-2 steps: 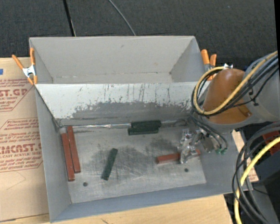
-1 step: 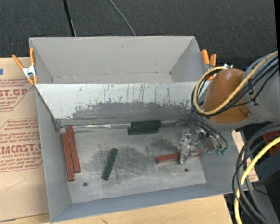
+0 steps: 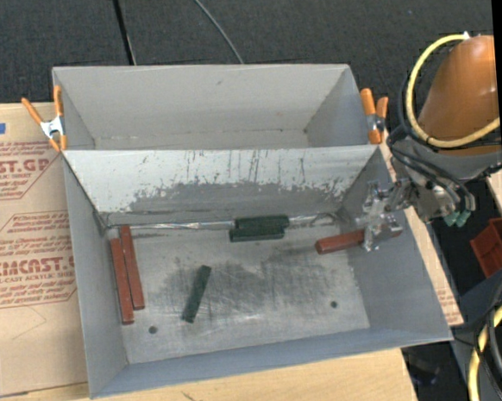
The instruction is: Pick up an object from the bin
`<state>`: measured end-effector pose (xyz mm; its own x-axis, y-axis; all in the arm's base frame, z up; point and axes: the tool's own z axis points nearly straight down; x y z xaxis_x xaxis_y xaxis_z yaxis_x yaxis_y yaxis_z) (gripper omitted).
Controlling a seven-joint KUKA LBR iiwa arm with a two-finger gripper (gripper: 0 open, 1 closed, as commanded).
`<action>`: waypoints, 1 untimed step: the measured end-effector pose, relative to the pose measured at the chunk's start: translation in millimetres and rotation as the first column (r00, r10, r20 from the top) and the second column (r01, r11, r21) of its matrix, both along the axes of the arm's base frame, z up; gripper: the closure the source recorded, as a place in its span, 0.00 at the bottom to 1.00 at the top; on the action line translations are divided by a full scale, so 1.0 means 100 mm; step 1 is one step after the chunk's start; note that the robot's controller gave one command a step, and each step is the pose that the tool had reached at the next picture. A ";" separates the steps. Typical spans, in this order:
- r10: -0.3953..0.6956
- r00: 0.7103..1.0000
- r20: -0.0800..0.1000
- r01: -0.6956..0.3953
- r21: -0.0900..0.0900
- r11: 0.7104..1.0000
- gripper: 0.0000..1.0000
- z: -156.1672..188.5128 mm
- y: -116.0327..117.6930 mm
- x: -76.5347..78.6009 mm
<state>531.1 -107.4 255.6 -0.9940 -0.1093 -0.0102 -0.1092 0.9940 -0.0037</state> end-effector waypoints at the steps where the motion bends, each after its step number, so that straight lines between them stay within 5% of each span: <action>1: 0.000 1.000 -0.005 0.000 0.001 1.000 1.00 -0.03 0.00 -0.01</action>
Offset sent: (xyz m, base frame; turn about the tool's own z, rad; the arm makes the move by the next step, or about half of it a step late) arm -0.0482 -0.0407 0.0501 -0.2102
